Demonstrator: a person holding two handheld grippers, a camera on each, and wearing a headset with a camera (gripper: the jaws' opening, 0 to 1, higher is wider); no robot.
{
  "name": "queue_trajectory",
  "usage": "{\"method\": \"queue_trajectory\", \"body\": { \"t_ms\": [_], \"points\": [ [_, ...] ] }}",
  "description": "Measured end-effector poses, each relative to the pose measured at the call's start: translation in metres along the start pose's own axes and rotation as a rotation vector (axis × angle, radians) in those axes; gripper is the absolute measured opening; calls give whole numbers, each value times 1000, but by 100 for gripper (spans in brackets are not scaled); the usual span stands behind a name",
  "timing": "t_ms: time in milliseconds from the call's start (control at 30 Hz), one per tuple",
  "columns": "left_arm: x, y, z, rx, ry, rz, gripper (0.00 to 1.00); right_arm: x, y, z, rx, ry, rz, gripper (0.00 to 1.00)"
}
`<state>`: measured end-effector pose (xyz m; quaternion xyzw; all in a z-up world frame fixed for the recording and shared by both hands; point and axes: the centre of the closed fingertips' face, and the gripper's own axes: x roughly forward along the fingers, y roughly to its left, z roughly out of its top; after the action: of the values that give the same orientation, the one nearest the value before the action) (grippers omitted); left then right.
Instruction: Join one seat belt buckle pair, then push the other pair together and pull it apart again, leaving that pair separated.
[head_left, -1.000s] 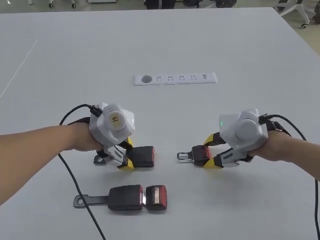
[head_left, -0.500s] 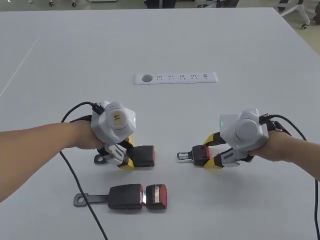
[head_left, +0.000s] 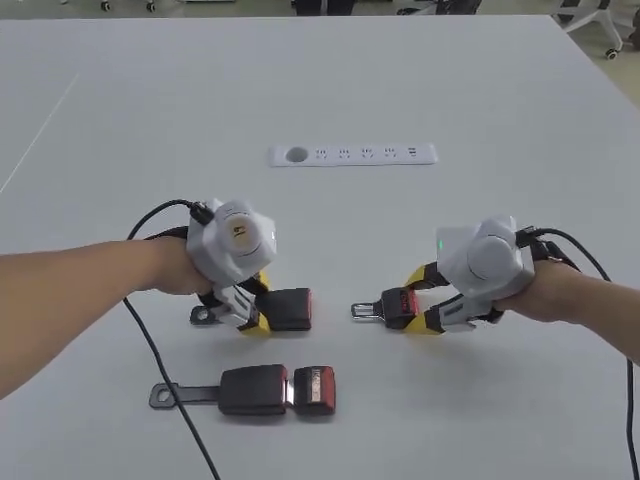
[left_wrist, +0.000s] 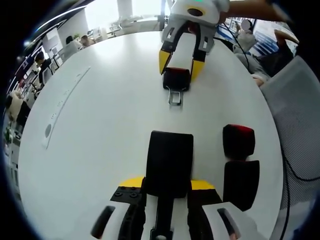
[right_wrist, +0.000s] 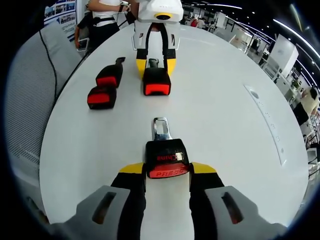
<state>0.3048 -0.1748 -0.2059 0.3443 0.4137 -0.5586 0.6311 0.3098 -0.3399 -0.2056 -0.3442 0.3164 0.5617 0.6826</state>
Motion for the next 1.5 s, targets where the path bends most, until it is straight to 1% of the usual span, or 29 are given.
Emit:
{"method": "queue_trajectory", "body": {
  "t_ms": [33, 100, 200, 267, 433, 467, 600, 667, 733, 867, 967, 1000, 1067, 1267, 1333, 1467, 1500],
  "points": [
    [3, 4, -3, -2, 0, 1, 32, 0, 0, 1, -1, 0, 0, 31],
    [5, 7, -6, -5, -1, 1, 32, 2, 1, 2, -1, -2, 0, 31],
    [2, 3, -2, -12, -2, 3, 32, 3, 2, 7, 1, -6, 2, 31],
    [2, 3, -1, -17, -3, 4, 32, 5, 0, 10, 1, -12, 4, 31],
    [2, 3, -2, -15, 3, 3, 32, 12, 1, 17, -1, -21, 8, 31],
    [2, 2, -1, -13, 6, 2, 32, 13, 1, 18, -1, -23, 8, 31],
    [3, 4, -3, -13, 11, 1, 32, 15, 3, 22, -5, -27, 8, 31],
    [1, 2, 0, -13, 13, 1, 32, 17, 2, 24, -6, -28, 9, 31],
    [2, 3, -2, -12, 16, 0, 32, 18, 2, 25, -5, -28, 9, 31],
    [0, -2, 2, -8, 21, -2, 32, 20, 1, 29, -8, -31, 10, 31],
    [4, 6, -4, -8, 21, -3, 32, 22, 0, 31, -11, -33, 9, 31],
    [5, 7, -5, -8, 22, -3, 32, 22, 1, 33, -13, -35, 10, 31],
    [2, 2, -1, -7, 23, -3, 32, 22, 1, 35, -16, -35, 11, 31],
    [4, 6, -4, -8, 23, -3, 32, 25, 3, 42, -22, -40, 15, 31],
    [3, 3, -2, -8, 23, -2, 32, 26, 3, 43, -22, -41, 16, 31],
    [1, 2, -1, -8, 23, -2, 32, 28, 3, 47, -21, -45, 16, 31],
    [2, 3, -2, -7, 24, -2, 32, 29, 3, 48, -20, -48, 17, 31]
  ]
}}
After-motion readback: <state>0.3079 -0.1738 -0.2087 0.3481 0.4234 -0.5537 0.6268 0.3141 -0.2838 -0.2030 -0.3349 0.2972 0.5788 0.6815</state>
